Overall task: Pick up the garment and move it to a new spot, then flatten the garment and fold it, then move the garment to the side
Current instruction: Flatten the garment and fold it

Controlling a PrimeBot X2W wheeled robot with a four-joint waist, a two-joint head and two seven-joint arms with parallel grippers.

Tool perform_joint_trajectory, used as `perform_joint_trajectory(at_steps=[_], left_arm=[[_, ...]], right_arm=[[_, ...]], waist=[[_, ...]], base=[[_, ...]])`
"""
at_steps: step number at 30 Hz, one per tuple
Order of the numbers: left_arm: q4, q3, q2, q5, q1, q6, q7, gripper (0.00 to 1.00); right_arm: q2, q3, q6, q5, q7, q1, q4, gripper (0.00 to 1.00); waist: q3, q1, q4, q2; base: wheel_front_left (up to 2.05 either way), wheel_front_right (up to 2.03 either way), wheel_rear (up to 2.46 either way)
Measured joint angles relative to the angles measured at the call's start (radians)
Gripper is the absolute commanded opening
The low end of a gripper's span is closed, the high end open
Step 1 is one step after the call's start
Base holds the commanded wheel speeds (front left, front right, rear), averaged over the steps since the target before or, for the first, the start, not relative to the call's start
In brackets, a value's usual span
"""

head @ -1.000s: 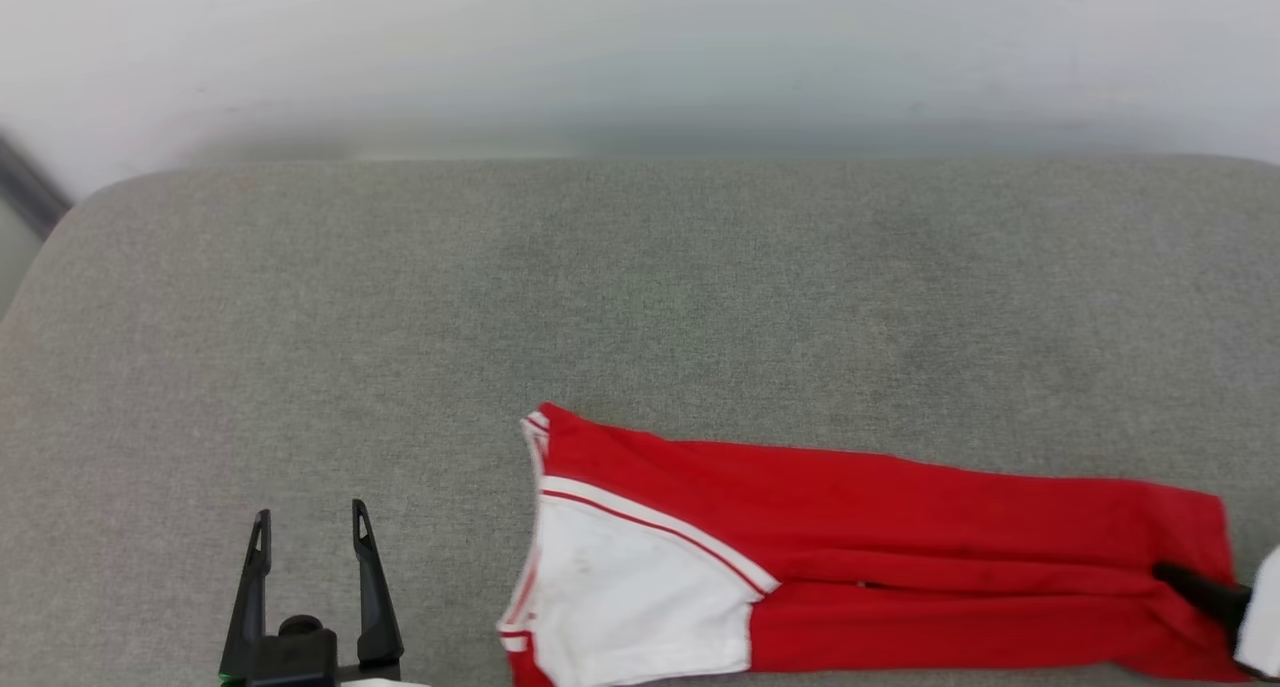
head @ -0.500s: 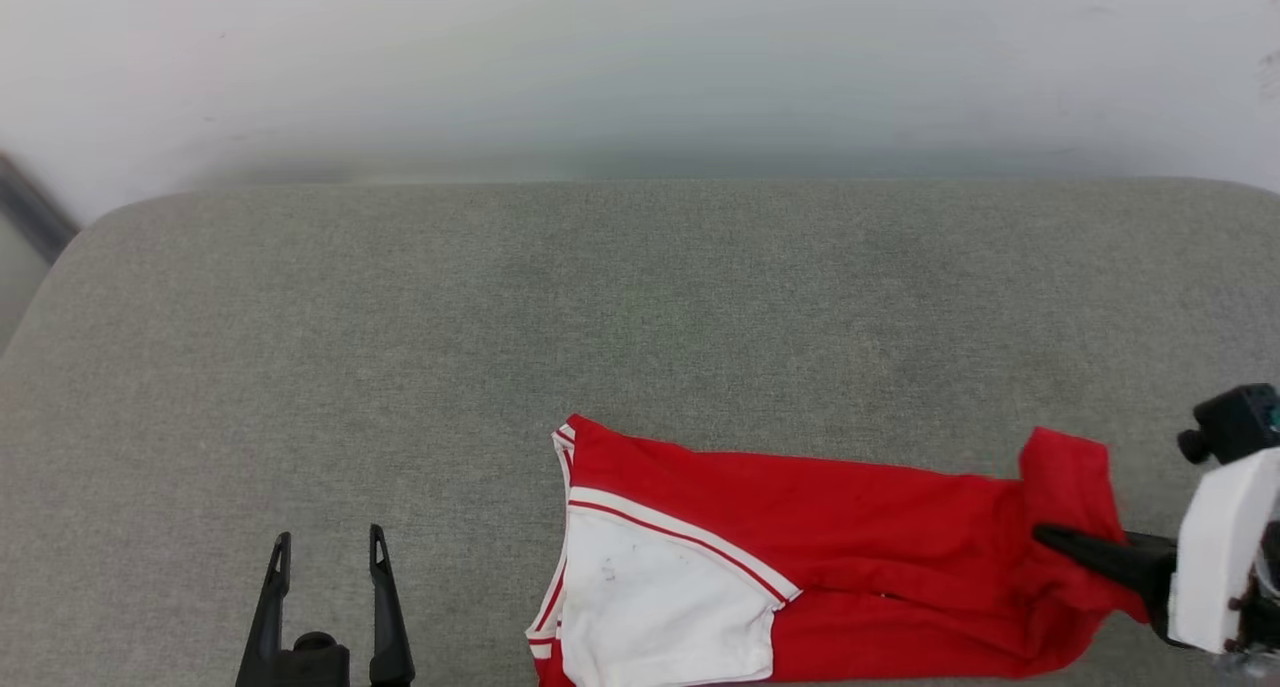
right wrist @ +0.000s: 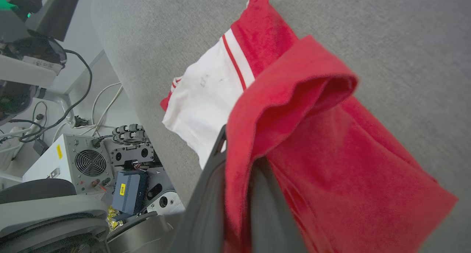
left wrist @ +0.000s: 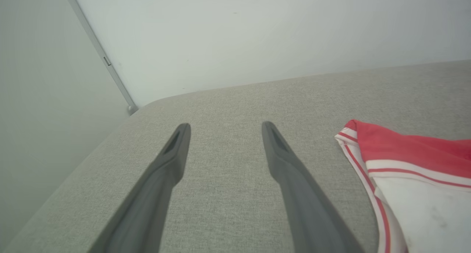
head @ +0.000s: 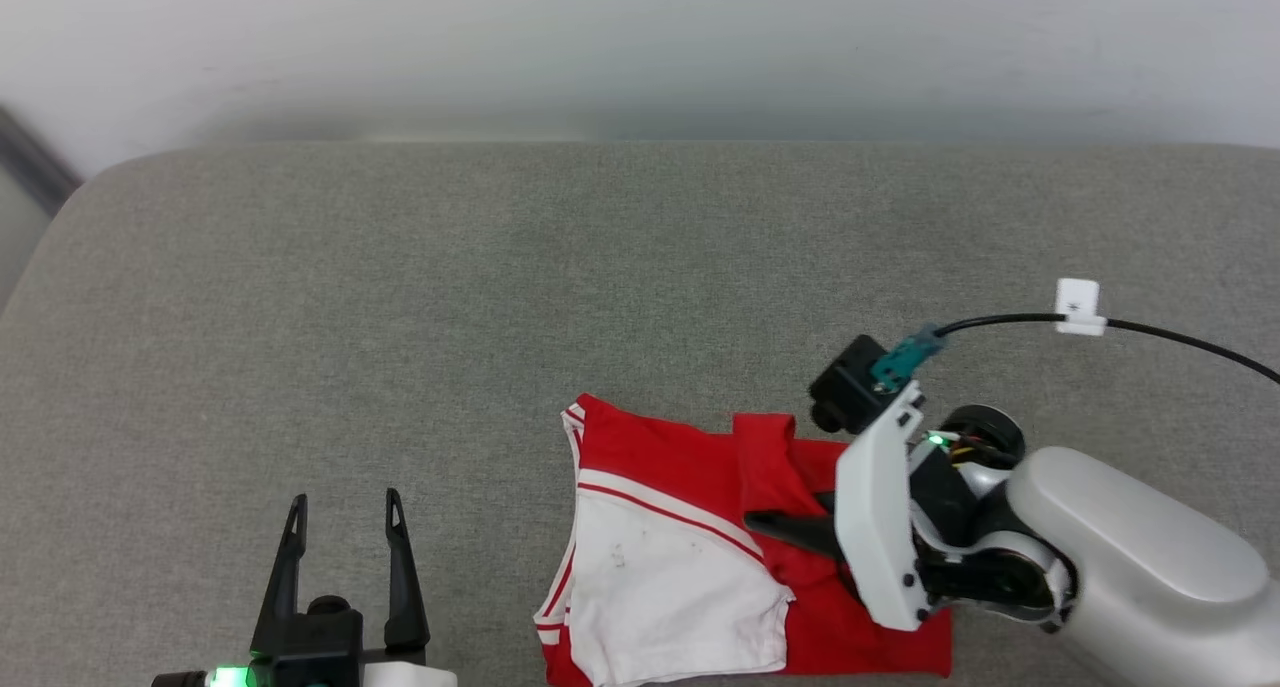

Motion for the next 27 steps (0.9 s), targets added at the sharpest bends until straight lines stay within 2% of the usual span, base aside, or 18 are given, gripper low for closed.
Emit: perform_joint_trajectory(at_steps=[5,6,7,12,19,21,22,23,27], left_arm=[[0.005,-0.002,-0.008,0.003,-0.023,-0.005,0.0,1.0],[0.005,-0.002,-0.008,0.003,-0.023,-0.005,0.0,1.0],[0.005,-0.005,-0.01,0.005,-0.031,-0.006,0.0,1.0],[0.009,-0.014,-0.02,0.007,-0.044,-0.007,0.0,1.0],[0.011,-0.023,-0.03,0.012,-0.052,-0.007,0.0,1.0],[0.012,-0.023,-0.032,0.013,-0.053,-0.004,0.0,1.0],[0.012,-0.022,-0.032,0.013,-0.051,-0.004,0.0,1.0],[0.013,-0.022,-0.031,0.012,-0.048,-0.004,0.0,1.0],[0.013,-0.022,-0.026,0.011,-0.024,-0.005,0.0,1.0]], right_arm=[[0.114,0.072,0.0,-0.08,0.013,-0.087,0.107,0.0],[0.114,0.072,0.0,-0.08,0.013,-0.087,0.107,0.0],[0.156,0.101,0.0,-0.107,0.011,-0.115,0.155,0.0],[0.24,0.166,0.0,-0.144,-0.016,-0.158,0.28,0.0],[0.292,0.231,0.0,-0.179,-0.04,-0.164,0.421,0.0],[0.297,0.248,0.0,-0.167,-0.097,-0.161,0.433,0.0],[0.29,0.25,0.0,-0.159,-0.113,-0.161,0.422,0.19],[0.28,0.252,0.0,-0.158,-0.136,-0.163,0.405,1.0],[0.213,0.247,0.0,-0.169,-0.242,-0.187,0.318,1.0]], waist=[[0.026,0.0,0.016,0.0],[0.026,0.0,0.016,0.0],[0.036,0.0,0.023,0.0],[0.058,0.0,0.039,0.0],[0.075,0.0001,0.05,0.0],[0.073,0.0001,0.045,0.0],[0.069,0.0001,0.042,0.0],[0.064,0.0001,0.04,0.0],[0.042,0.0001,0.025,0.0]], base=[[0.0,0.0,0.0],[0.0,0.0,0.0],[0.0,0.0,0.0],[0.0,0.0,0.0],[0.0,0.0,0.0],[0.0,0.0,0.0],[0.0,0.0,0.0],[0.0,0.0,0.0],[0.0,0.0,0.0]])
